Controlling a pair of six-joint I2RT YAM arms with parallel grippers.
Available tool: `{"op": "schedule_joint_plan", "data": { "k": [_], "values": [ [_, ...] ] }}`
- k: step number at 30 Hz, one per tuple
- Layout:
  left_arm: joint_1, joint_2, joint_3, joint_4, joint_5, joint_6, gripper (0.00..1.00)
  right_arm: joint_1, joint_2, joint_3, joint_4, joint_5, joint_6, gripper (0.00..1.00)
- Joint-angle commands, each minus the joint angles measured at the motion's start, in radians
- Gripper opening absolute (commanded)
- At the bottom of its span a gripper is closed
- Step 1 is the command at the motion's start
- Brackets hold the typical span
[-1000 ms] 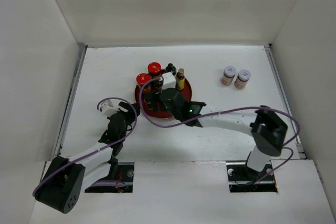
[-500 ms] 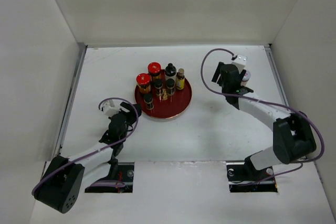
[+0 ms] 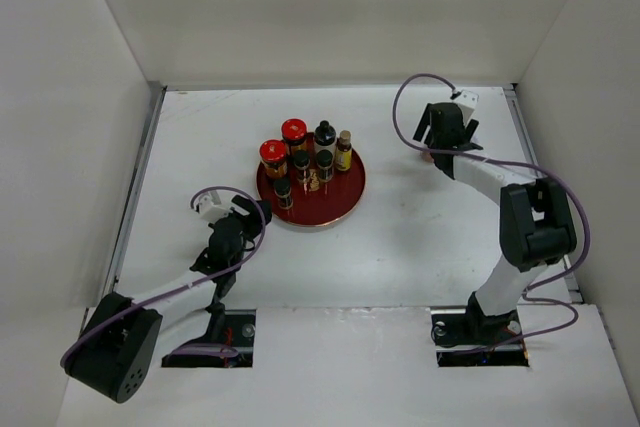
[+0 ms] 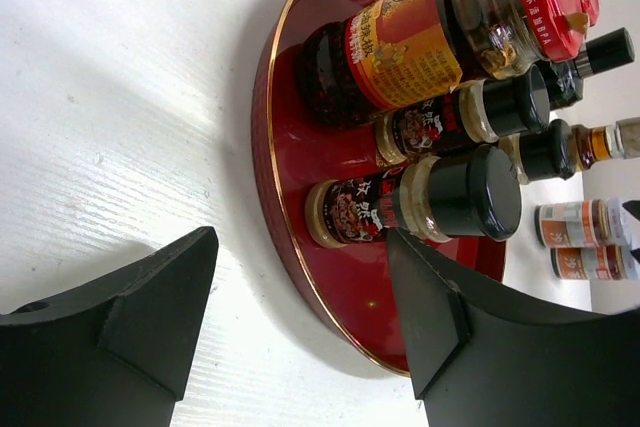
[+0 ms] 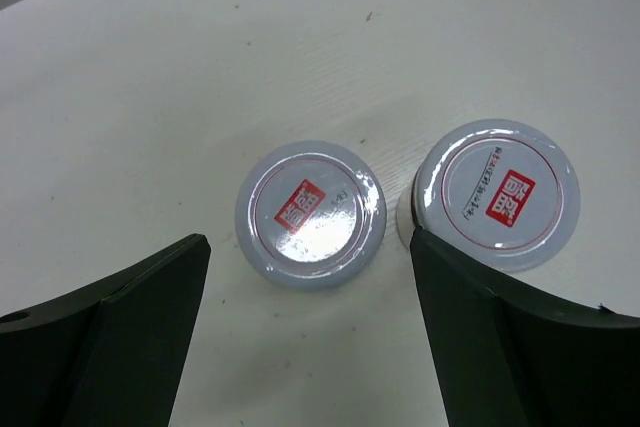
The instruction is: Organize the condiment bottles
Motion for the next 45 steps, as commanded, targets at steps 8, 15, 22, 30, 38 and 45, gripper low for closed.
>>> {"op": "schedule_joint_plan", "data": {
  "k": [8, 15, 22, 30, 38, 45],
  "values": [
    [-0.006, 0.028, 0.013, 0.055, -0.015, 0.011, 0.67, -0.032, 0.108, 0.142, 0.026, -0.066, -0.032, 0.88],
    [-0.006, 0.038, 0.015, 0.060, -0.015, 0.013, 0.67, -0.037, 0.160, 0.179, 0.006, -0.069, -0.041, 0.81],
    [-0.009, 0.043, 0.018, 0.060, -0.015, 0.013, 0.67, -0.034, 0.142, 0.138, 0.001, -0.071, -0.038, 0.77],
    [-0.012, 0.034, 0.016, 0.060, -0.010, 0.013, 0.67, 0.011, 0.044, 0.085, -0.002, -0.014, -0.041, 0.48],
    [-0.017, 0.022, 0.015, 0.060, -0.004, 0.014, 0.67, 0.172, -0.215, -0.091, -0.003, 0.011, -0.009, 0.46],
    [-0.017, 0.041, 0.027, 0.066, -0.006, 0.011, 0.67, 0.460, -0.311, -0.136, -0.017, -0.008, 0.083, 0.46]
  ]
}}
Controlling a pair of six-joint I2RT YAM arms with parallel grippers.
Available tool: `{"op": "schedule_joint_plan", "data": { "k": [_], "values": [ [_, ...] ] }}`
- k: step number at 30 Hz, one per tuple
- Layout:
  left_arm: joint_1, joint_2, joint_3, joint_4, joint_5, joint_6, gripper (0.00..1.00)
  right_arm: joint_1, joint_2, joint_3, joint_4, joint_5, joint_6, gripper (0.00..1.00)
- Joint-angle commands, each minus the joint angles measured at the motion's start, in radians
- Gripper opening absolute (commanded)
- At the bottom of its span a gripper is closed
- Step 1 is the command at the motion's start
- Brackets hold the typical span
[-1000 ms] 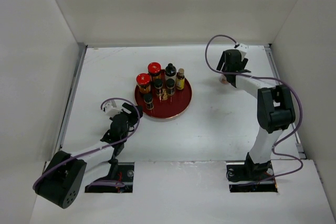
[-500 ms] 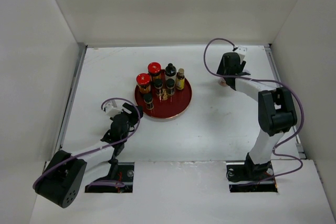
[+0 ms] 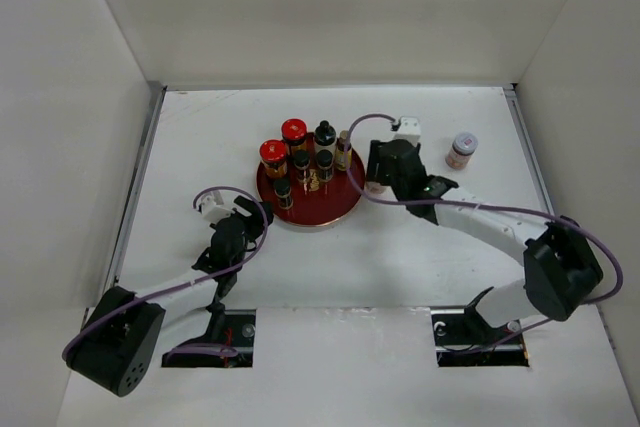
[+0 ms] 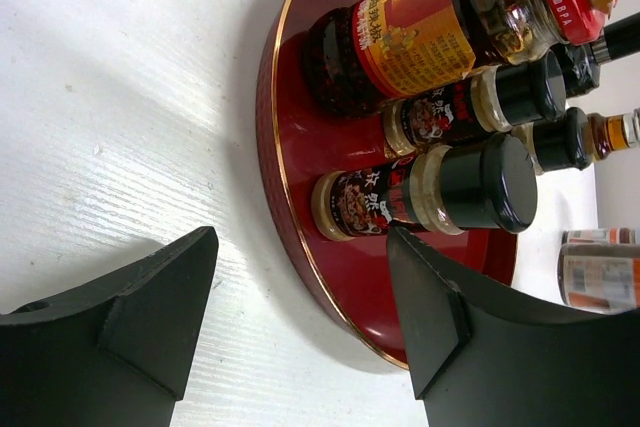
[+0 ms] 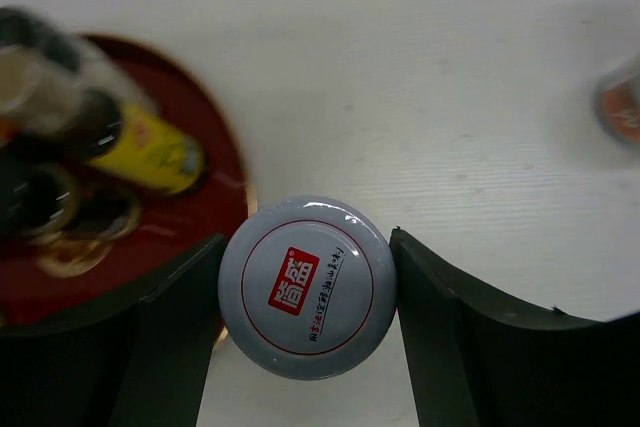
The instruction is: Organize the condiment bottles
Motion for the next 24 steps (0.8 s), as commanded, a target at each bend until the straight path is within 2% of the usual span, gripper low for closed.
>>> {"op": "schedule_joint_plan", "data": {
  "k": [1, 8, 19, 21, 24],
  "values": [
    [-0.003, 0.000, 0.021, 0.052, -0.003, 0.004, 0.67, 0.125, -0.028, 0.047, 0.090, 0.001, 0.071, 0.46],
    [0.002, -0.020, 0.015, 0.049, 0.001, 0.004, 0.67, 0.305, 0.169, 0.219, 0.190, -0.027, 0.076, 0.47],
    [-0.009, -0.017, 0.013, 0.049, -0.009, 0.009, 0.67, 0.346, 0.418, 0.383, 0.204, 0.013, 0.043, 0.50],
    [-0.009, -0.024, 0.012, 0.048, -0.009, 0.009, 0.67, 0.357, 0.432, 0.386, 0.206, 0.028, 0.040, 0.56],
    [-0.009, -0.015, 0.013, 0.051, -0.009, 0.009, 0.67, 0.374, 0.424, 0.379, 0.201, 0.033, 0.039, 0.73]
  ]
}}
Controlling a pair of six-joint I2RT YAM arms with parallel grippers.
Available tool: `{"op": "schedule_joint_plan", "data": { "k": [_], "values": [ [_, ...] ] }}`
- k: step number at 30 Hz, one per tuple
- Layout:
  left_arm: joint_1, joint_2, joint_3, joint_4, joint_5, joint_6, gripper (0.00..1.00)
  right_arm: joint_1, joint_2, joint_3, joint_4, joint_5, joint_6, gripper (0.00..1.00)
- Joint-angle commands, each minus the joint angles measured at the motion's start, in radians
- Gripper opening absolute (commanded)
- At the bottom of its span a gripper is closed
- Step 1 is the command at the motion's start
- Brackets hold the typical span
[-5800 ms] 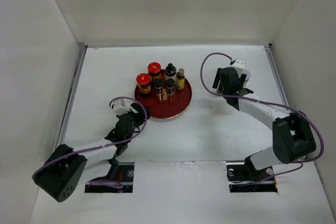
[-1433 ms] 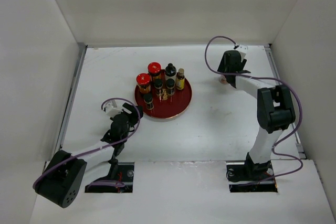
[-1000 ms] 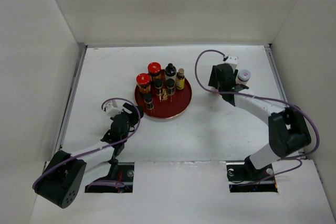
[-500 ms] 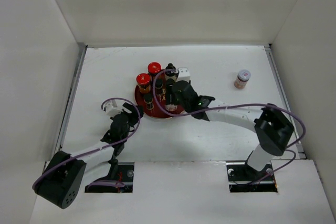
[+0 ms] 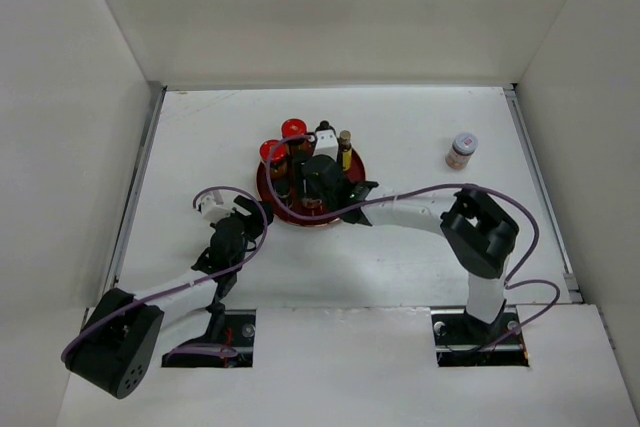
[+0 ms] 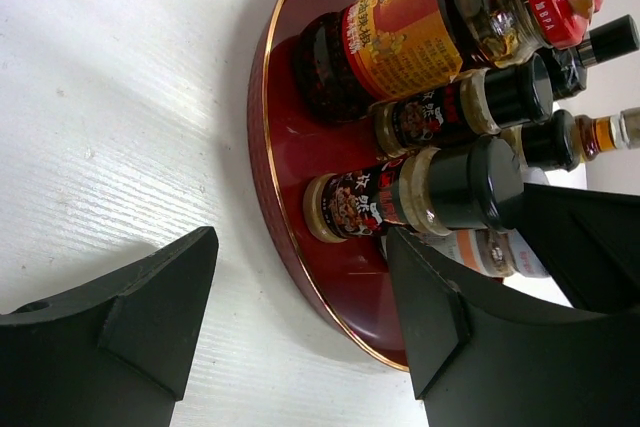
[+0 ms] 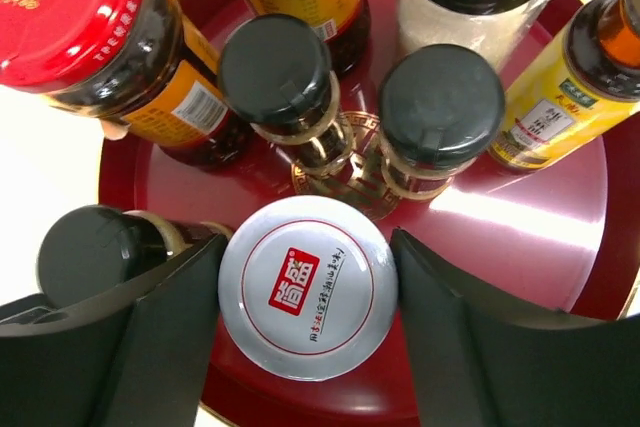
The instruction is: Organize the condiment bottles
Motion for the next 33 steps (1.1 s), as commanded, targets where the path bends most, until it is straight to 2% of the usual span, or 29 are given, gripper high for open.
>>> {"op": "schedule_joint_plan", "data": {
  "k": [1, 3, 8, 11, 13, 15, 18, 20, 22, 24, 26, 33],
  "values": [
    [-0.006, 0.001, 0.015, 0.045, -0.009, 0.008, 0.67, 0.032, -0.028, 0.043, 0.097, 0.037, -0.004, 0.78],
    [-0.006, 0.000, 0.015, 0.045, -0.009, 0.008, 0.67, 0.033, -0.052, 0.026, 0.093, 0.037, -0.002, 0.82],
    [-0.002, 0.004, 0.015, 0.047, -0.007, 0.007, 0.67, 0.034, -0.164, -0.065, 0.090, 0.037, 0.010, 0.85],
    [-0.002, -0.009, 0.012, 0.044, -0.004, 0.007, 0.67, 0.017, -0.293, -0.179, 0.103, 0.038, 0.015, 0.85],
    [-0.002, -0.008, 0.012, 0.047, -0.004, 0.007, 0.67, -0.041, -0.386, -0.273, 0.122, 0.061, 0.019, 0.82],
    [-0.009, 0.012, 0.018, 0.047, -0.007, 0.005, 0.67, -0.127, -0.483, -0.362, 0.129, 0.083, 0.022, 0.77],
    [-0.011, 0.003, 0.015, 0.047, -0.004, 0.004, 0.67, -0.300, -0.572, -0.450, 0.139, 0.121, 0.018, 0.57],
    [-0.013, 0.003, 0.016, 0.047, -0.004, 0.005, 0.67, -0.420, -0.589, -0.465, 0.134, 0.152, 0.009, 0.56],
    [-0.014, 0.018, 0.021, 0.047, -0.006, 0.007, 0.67, -0.561, -0.574, -0.447, 0.120, 0.155, -0.010, 0.62],
    [-0.016, 0.011, 0.019, 0.047, -0.004, 0.008, 0.67, -0.675, -0.521, -0.398, 0.105, 0.154, -0.022, 0.76],
    [-0.016, -0.005, 0.015, 0.044, -0.007, 0.008, 0.68, -0.738, -0.464, -0.343, 0.082, 0.143, -0.043, 0.88],
    [-0.025, 0.004, 0.019, 0.047, -0.010, 0.013, 0.68, -0.841, -0.240, -0.140, -0.010, 0.097, -0.119, 0.96]
  ]
}}
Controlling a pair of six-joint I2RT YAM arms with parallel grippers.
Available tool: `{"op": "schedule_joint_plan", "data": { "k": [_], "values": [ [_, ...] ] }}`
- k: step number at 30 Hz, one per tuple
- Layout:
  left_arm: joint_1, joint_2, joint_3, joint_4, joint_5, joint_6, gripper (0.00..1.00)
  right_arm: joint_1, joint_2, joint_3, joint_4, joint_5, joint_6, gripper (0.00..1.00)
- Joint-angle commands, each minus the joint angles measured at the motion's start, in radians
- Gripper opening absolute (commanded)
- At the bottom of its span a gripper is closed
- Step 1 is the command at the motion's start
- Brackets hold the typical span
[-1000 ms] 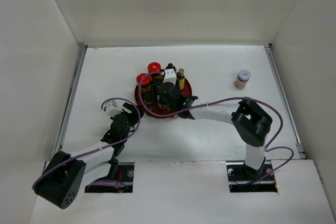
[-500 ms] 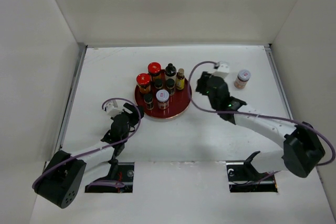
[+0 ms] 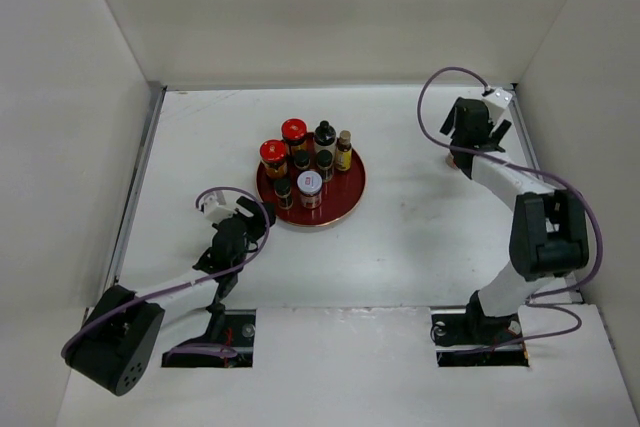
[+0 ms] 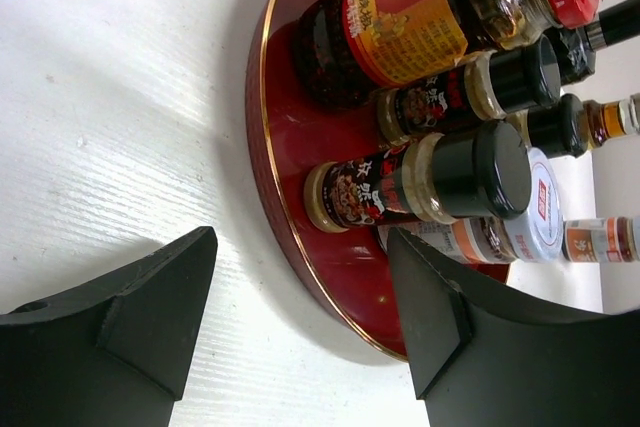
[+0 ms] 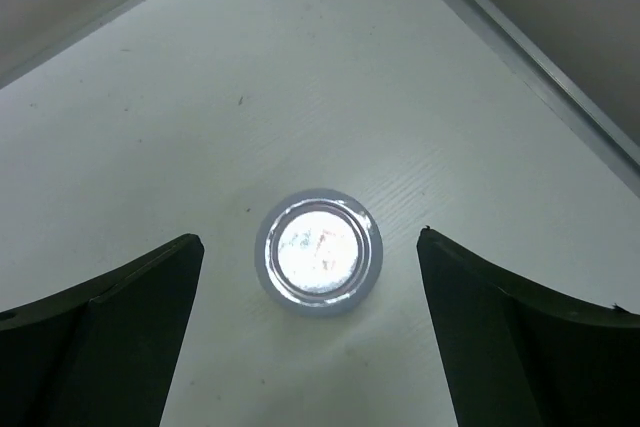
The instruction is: Organize the condiment bottles
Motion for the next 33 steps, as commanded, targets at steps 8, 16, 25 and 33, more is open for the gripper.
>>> {"op": "schedule_joint_plan", "data": {
  "k": [8, 16, 25, 33],
  "values": [
    [-0.007, 0.010, 0.025, 0.046, -0.014, 0.015, 0.68, -0.041, 0.188, 0.153, -0.084, -0.108, -0.032, 0.92],
    [-0.015, 0.038, 0.032, 0.057, -0.014, 0.015, 0.68, -0.036, 0.197, 0.121, -0.080, -0.107, 0.000, 0.65],
    [-0.018, 0.024, 0.028, 0.058, -0.014, 0.015, 0.68, 0.140, -0.062, -0.021, -0.019, -0.063, 0.014, 0.49],
    [-0.007, 0.000, 0.021, 0.057, -0.008, 0.014, 0.68, 0.495, -0.158, -0.048, 0.021, -0.070, 0.036, 0.49]
  ]
}}
